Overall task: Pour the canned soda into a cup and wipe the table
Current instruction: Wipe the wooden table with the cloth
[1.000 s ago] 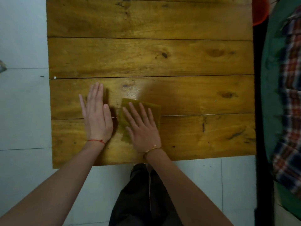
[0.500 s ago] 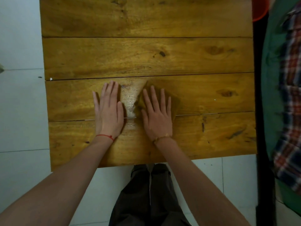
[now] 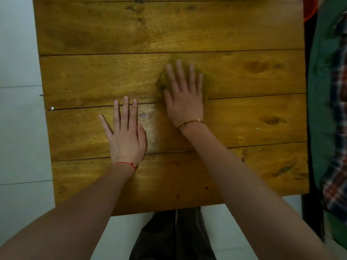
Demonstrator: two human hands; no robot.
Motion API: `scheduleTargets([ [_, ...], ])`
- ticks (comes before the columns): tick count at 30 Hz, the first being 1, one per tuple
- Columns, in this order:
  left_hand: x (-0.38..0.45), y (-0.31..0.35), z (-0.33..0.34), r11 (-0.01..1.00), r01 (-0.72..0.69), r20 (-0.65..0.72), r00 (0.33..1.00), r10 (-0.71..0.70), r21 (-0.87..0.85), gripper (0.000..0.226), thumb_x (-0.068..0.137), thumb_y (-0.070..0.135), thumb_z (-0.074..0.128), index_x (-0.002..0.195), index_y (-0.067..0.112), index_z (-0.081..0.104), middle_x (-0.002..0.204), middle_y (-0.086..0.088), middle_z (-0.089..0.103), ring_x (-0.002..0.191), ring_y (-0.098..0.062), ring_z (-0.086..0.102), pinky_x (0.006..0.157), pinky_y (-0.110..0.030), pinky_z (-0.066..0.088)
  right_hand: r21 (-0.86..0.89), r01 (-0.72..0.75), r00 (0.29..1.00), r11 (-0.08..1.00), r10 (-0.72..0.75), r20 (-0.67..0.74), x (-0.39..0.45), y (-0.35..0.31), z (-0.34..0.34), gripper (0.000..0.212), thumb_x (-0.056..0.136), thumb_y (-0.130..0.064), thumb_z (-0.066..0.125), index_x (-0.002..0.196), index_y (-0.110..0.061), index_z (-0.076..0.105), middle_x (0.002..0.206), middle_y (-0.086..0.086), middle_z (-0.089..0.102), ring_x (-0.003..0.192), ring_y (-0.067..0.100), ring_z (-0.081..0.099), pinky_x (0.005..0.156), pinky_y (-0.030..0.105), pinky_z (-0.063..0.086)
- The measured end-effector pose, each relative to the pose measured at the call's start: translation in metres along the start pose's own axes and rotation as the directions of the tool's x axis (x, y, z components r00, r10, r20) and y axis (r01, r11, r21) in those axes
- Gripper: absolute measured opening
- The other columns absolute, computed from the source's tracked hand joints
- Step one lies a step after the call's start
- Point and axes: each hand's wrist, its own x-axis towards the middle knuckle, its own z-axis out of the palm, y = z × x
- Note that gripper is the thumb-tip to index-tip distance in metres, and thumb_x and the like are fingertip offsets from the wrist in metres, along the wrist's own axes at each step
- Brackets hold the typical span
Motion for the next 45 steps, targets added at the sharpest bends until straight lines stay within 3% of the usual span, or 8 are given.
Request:
scheduleTargets([
  [2,0.001,-0.001,-0.001,1.0,0.0,0.01,1.0,0.0,0.009,0.06,0.102,0.029,0.025,0.158,0.023,0.002,0.166,0.003,-0.004,0.152,-0.021,-0.008,0.117,-0.065,0.001,-0.046,0.275,0.96,0.96,-0.272,0.07,-0.014,-0.006,0.001,0.058,0.102,-0.045,0.019,0.155,-0.029,0.004,0.164,-0.002,0.0,0.151,0.027,-0.004,0.121,0.05,0.003],
  [4,0.001,-0.001,-0.002,1.0,0.003,0.018,1.0,-0.003,0.01,0.061,0.102,0.028,0.026,0.158,0.023,0.003,0.166,0.003,-0.003,0.153,-0.021,-0.007,0.117,-0.065,0.002,-0.059,0.382,0.92,0.922,-0.375,0.113,-0.011,0.021,-0.008,0.058,0.102,-0.044,0.022,0.155,-0.03,0.004,0.164,-0.002,0.002,0.151,0.025,-0.002,0.122,0.048,0.005],
  [7,0.002,0.0,-0.003,1.0,0.007,0.025,1.0,-0.008,0.013,0.061,0.101,0.029,0.027,0.158,0.022,0.004,0.166,0.002,-0.001,0.153,-0.021,-0.005,0.117,-0.065,0.004,-0.048,0.1,0.993,0.994,-0.097,0.063,0.034,0.066,-0.024,0.059,0.102,-0.042,0.023,0.155,-0.029,0.002,0.164,-0.001,0.0,0.15,0.029,-0.003,0.121,0.051,0.004],
  [11,0.003,0.002,-0.004,0.999,0.015,0.036,0.999,-0.016,0.038,0.061,0.1,0.029,0.026,0.158,0.021,0.005,0.166,0.001,-0.001,0.153,-0.022,-0.004,0.117,-0.065,0.004,0.019,-0.196,0.98,0.98,0.197,-0.031,0.08,0.047,-0.025,0.06,0.101,-0.045,0.019,0.155,-0.026,0.003,0.164,0.001,-0.002,0.15,0.033,-0.005,0.12,0.053,-0.003],
  [20,0.003,0.002,-0.003,1.0,-0.001,0.014,1.0,0.001,0.016,0.062,0.099,0.025,0.029,0.157,0.022,0.009,0.166,0.002,0.002,0.153,-0.022,-0.003,0.117,-0.066,0.003,0.052,0.176,0.981,0.983,-0.18,0.076,-0.002,-0.008,-0.002,0.059,0.102,-0.046,0.02,0.155,-0.028,0.003,0.164,-0.001,-0.002,0.15,0.028,-0.008,0.121,0.051,0.002],
  [33,-0.001,-0.001,-0.003,0.998,-0.023,-0.004,1.0,0.023,-0.051,0.057,0.103,0.032,0.019,0.157,0.026,0.005,0.166,0.004,-0.001,0.152,-0.017,-0.009,0.118,-0.061,-0.005,-0.001,0.108,0.977,0.994,-0.106,0.187,-0.168,0.083,0.001,0.059,0.102,-0.045,0.025,0.155,-0.03,0.002,0.163,-0.004,-0.004,0.15,0.025,-0.009,0.122,0.049,0.003],
  [41,-0.046,0.008,-0.014,0.98,-0.023,-0.037,0.999,0.016,-0.198,0.055,0.103,0.03,0.021,0.157,0.02,0.014,0.166,0.001,0.005,0.152,-0.017,-0.006,0.122,-0.054,-0.004,0.112,-0.288,0.957,0.951,0.282,0.071,-0.093,0.048,-0.002,0.06,0.102,-0.045,0.017,0.155,-0.027,-0.005,0.163,0.0,-0.011,0.149,0.031,-0.015,0.12,0.052,-0.008],
  [45,-0.091,0.026,-0.005,0.934,0.062,-0.091,0.991,-0.101,-0.353,0.05,0.103,0.023,0.026,0.153,0.014,0.028,0.163,-0.003,0.02,0.152,-0.018,0.006,0.123,-0.048,0.0,0.082,-0.04,0.992,0.996,0.03,0.123,-0.105,-0.006,0.01,0.06,0.101,-0.048,0.013,0.155,-0.028,-0.006,0.163,-0.002,-0.013,0.148,0.03,-0.017,0.119,0.053,-0.009],
])
